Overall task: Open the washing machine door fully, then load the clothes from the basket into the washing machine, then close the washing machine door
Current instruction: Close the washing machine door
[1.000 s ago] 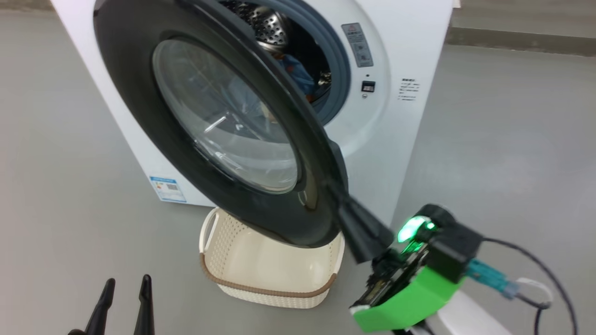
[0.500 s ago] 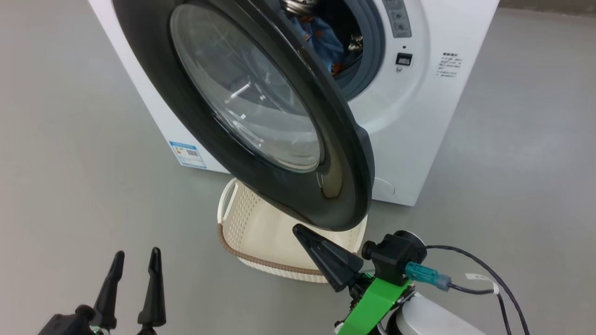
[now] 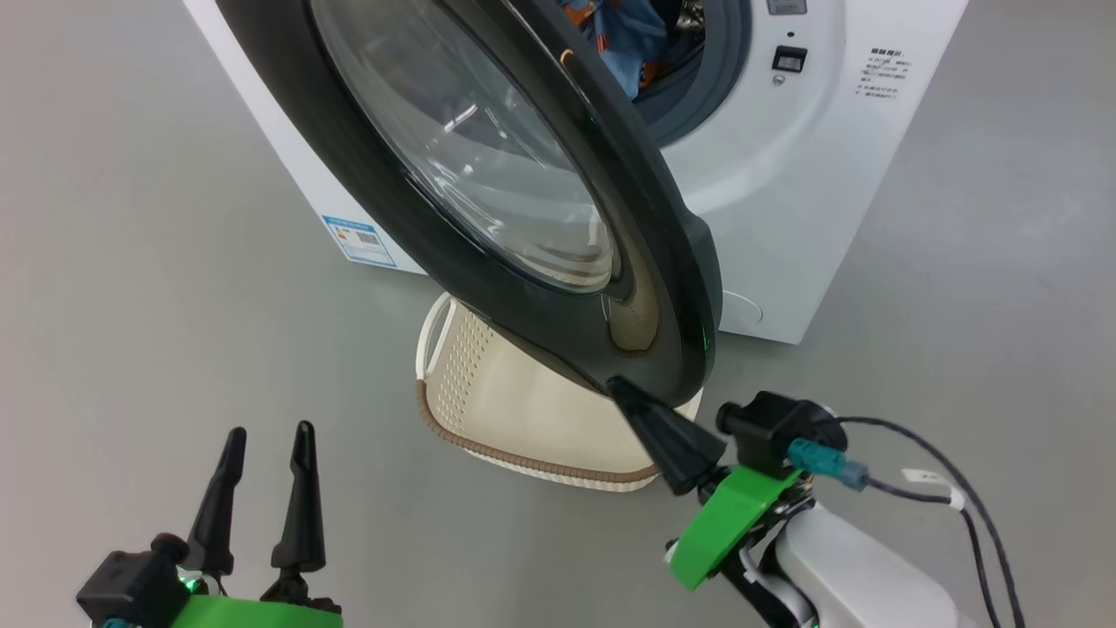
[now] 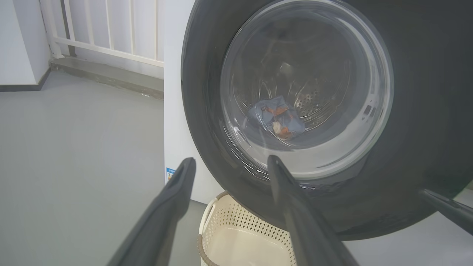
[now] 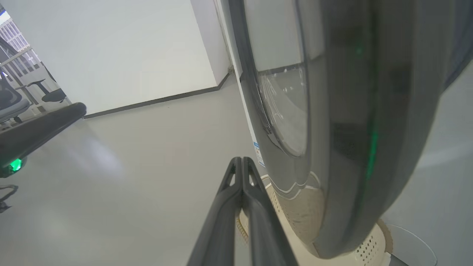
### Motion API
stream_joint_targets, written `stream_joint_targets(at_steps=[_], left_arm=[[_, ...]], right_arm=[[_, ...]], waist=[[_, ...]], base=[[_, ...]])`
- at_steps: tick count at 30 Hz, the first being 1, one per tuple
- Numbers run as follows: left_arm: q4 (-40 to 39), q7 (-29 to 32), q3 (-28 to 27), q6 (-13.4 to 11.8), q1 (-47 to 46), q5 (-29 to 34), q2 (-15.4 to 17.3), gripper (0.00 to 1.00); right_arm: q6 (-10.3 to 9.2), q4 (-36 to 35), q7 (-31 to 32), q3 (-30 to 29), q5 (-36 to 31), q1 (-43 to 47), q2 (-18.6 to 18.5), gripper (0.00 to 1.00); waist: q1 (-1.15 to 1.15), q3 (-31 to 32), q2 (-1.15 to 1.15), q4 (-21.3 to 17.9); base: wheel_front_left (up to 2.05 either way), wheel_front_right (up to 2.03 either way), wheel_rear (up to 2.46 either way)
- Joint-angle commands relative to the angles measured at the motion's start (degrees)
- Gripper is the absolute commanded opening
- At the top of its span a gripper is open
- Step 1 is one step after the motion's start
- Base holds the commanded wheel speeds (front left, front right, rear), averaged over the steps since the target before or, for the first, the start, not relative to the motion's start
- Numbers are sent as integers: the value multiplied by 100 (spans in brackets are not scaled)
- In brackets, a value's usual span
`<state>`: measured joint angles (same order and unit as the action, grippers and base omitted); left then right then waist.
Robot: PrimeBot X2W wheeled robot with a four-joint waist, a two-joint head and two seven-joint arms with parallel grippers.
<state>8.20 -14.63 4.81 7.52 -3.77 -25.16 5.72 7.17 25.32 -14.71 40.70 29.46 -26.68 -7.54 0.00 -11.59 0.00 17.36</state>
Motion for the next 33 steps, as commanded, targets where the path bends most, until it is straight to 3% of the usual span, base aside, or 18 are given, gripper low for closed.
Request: stream_joint_targets(at_steps=[1,20,33], left_arm=[[-126,-37,-184,-3,-200,-25,54,100],[-168,-37,-96,-3,-389,-24,59,100],[-331,-37,53,-3,-750,-72,-94,100]], right_arm=[[32,-93,-29,-20,77,-94,78,0],[32,-340,-29,-954,-74,-209,-20,0],[32,-400,-29,-1878,-200,-829,-260,0]], waist=[[0,-49,0,-2],[0,-392,0,-91],[0,-947,0,44]], base=[[0,0,0],[0,0,0],[0,0,0]])
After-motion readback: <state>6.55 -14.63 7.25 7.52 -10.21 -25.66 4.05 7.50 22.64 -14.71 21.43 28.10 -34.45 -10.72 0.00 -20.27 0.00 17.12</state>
